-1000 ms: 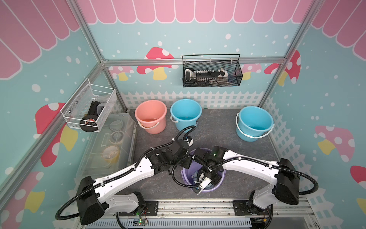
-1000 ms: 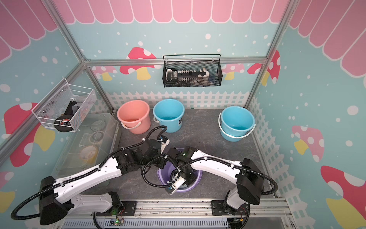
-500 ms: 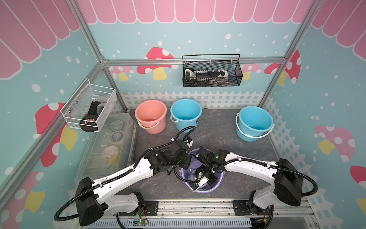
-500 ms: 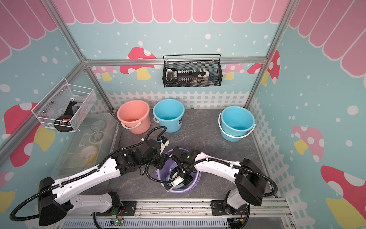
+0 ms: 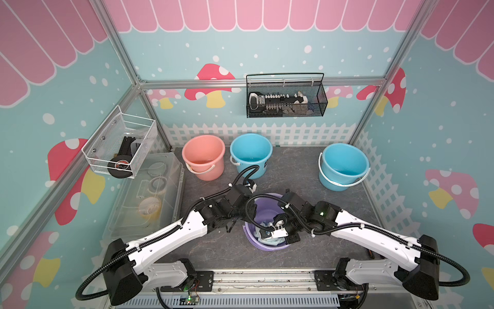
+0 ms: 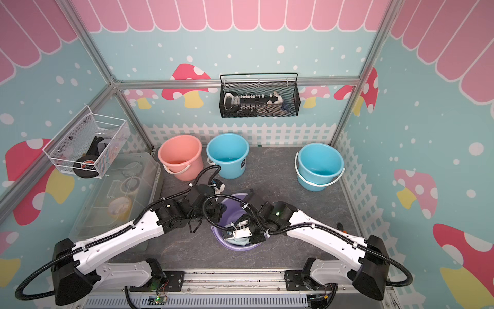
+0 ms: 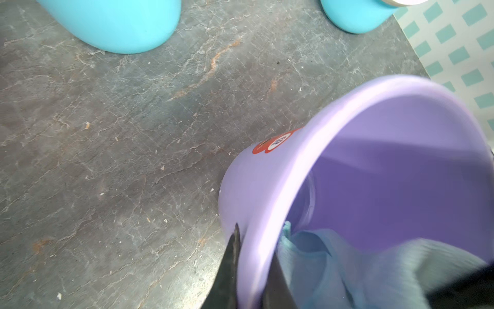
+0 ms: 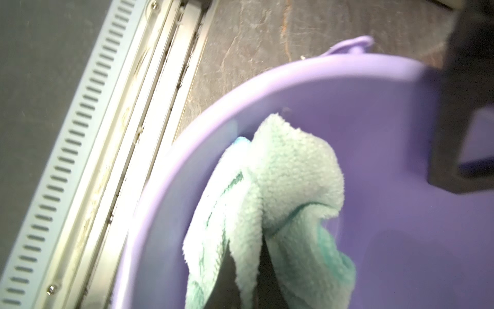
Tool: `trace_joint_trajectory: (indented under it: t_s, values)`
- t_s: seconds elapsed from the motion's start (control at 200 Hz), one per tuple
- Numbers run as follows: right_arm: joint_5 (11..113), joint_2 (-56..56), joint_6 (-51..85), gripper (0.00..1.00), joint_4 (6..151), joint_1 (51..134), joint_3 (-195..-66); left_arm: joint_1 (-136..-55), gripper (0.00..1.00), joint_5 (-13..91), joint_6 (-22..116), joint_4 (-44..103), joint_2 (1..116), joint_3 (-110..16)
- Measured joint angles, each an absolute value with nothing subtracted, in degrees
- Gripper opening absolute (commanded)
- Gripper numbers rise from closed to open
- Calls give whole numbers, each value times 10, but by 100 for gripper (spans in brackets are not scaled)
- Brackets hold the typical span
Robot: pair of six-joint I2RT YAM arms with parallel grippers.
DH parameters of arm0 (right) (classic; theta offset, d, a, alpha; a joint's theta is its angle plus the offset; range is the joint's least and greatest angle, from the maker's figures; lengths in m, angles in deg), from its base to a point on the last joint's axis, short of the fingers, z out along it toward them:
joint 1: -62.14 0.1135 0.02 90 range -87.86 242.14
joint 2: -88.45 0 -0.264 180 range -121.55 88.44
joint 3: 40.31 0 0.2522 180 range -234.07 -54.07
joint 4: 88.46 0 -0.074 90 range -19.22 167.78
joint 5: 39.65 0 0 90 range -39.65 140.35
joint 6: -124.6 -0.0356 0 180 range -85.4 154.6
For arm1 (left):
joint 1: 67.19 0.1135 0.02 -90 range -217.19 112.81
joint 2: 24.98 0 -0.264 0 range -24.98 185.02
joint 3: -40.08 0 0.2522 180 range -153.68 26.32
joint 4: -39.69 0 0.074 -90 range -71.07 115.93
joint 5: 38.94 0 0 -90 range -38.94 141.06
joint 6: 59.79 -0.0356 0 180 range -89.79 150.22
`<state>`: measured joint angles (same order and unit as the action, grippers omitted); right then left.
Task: Wipe the inside of the bucket with a cloth
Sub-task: Wipe the dirt from the inside of the bucket.
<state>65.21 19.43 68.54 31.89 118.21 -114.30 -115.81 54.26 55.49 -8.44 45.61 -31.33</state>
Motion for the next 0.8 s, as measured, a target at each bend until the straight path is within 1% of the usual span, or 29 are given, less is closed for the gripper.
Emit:
trace_joint_trajectory:
  t_s: [0.265, 0.46, 0.625, 0.801]
  values:
    - [593, 198, 389, 0, 291, 1181, -1162, -1138, 0, 520, 555, -73, 467, -314]
    - [594, 167, 208, 0, 260, 1181, -1188, -1137, 0, 514, 555, -69, 476, -317]
    - [628, 122, 104, 0, 250, 1180, -1199, -1137, 0, 514, 558, -67, 476, -318]
    - [640, 75, 51, 0, 253, 1179, -1200, -1137, 0, 509, 569, -63, 483, -318]
